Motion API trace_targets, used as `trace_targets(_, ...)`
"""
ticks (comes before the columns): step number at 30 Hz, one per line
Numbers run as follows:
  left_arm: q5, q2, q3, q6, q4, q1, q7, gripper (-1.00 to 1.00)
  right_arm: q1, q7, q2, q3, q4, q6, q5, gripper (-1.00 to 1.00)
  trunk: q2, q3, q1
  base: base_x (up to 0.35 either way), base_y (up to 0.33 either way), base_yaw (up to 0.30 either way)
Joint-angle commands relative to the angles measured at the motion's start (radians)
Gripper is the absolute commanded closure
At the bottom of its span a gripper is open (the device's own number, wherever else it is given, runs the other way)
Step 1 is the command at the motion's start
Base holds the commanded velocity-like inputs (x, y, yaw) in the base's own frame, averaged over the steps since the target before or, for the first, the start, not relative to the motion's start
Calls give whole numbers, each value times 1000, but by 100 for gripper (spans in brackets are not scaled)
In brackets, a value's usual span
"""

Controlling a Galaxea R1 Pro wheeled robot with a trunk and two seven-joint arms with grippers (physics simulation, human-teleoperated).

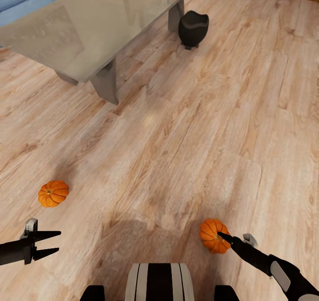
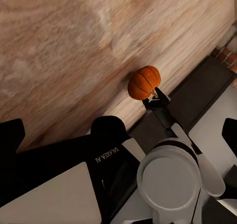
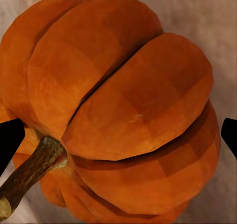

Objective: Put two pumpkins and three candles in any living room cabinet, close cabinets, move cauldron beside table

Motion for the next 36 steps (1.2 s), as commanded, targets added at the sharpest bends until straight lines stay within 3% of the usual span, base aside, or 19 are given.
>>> trace_targets(1, 0, 0, 0, 0, 0, 0, 0, -100, 0, -1, 0, 1, -4, 1, 2, 100, 0, 4, 0, 0, 0, 0)
trace_targets(5, 0, -3, 1, 0, 0, 0, 1, -100, 0, 0, 5, 0, -39, 49, 0, 100, 1, 19, -2, 0, 0, 0)
trace_targets(8, -1, -9, 4, 0, 0, 0, 2, -100, 0, -1, 47, 0, -108, 124, 1, 100, 2, 31, -4, 0, 0, 0)
trace_targets(11, -2, -13, 5, -1, 0, 0, 6, -100, 0, -4, 86, 1, -143, 151, 2, 100, 3, 43, -5, 0, 0, 0)
trace_targets(17, -4, -18, 0, -4, 0, 0, 9, -100, 0, -1, 124, 1, -184, 158, 1, 100, 4, 66, -8, 0, 0, 0)
trace_targets(30, -4, -21, 1, 0, 1, 0, 11, -100, 2, 3, 130, -9, -209, 165, -15, 100, 7, 116, -13, 0, 0, 0)
trace_targets(36, -5, -21, 1, 5, 1, 0, 11, -100, 2, 3, 130, -13, -210, 228, -16, 100, 8, 139, -16, 0, 0, 0)
